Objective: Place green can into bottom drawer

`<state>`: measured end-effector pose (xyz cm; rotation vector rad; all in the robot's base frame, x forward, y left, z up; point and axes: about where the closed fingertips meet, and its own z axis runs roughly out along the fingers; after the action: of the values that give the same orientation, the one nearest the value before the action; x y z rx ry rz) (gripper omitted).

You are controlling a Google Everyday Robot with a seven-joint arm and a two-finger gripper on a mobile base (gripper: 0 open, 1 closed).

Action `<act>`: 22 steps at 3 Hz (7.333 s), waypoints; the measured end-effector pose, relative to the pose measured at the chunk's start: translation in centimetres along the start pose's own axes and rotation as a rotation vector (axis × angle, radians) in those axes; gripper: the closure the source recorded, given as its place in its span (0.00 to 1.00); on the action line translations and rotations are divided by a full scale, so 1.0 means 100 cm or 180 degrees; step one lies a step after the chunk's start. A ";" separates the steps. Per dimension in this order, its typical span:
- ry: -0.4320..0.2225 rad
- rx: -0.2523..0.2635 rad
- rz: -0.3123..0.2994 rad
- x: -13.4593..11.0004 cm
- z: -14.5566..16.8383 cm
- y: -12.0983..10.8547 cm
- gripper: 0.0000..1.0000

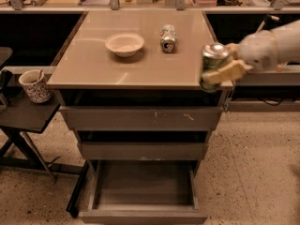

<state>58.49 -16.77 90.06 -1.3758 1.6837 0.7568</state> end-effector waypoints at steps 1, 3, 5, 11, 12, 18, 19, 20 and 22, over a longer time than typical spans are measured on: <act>-0.0022 0.0178 0.0010 -0.013 -0.044 0.070 1.00; 0.0181 0.0237 0.0406 0.052 -0.079 0.154 1.00; -0.0169 0.0287 0.0369 0.110 0.010 0.177 1.00; -0.0332 0.0865 0.1232 0.337 0.264 0.161 1.00; -0.0127 0.1059 0.1265 0.368 0.317 0.131 1.00; 0.0821 0.1884 0.2161 0.576 0.444 0.118 0.81; 0.0821 0.1884 0.2161 0.576 0.444 0.118 0.58; 0.0821 0.1884 0.2161 0.576 0.444 0.118 0.35; 0.0821 0.1884 0.2161 0.576 0.444 0.118 0.00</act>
Offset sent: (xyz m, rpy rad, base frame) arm -0.2574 -0.0948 -0.0474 -0.0827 0.1670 -0.1779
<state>52.40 -4.47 17.67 -0.4937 2.3728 0.3724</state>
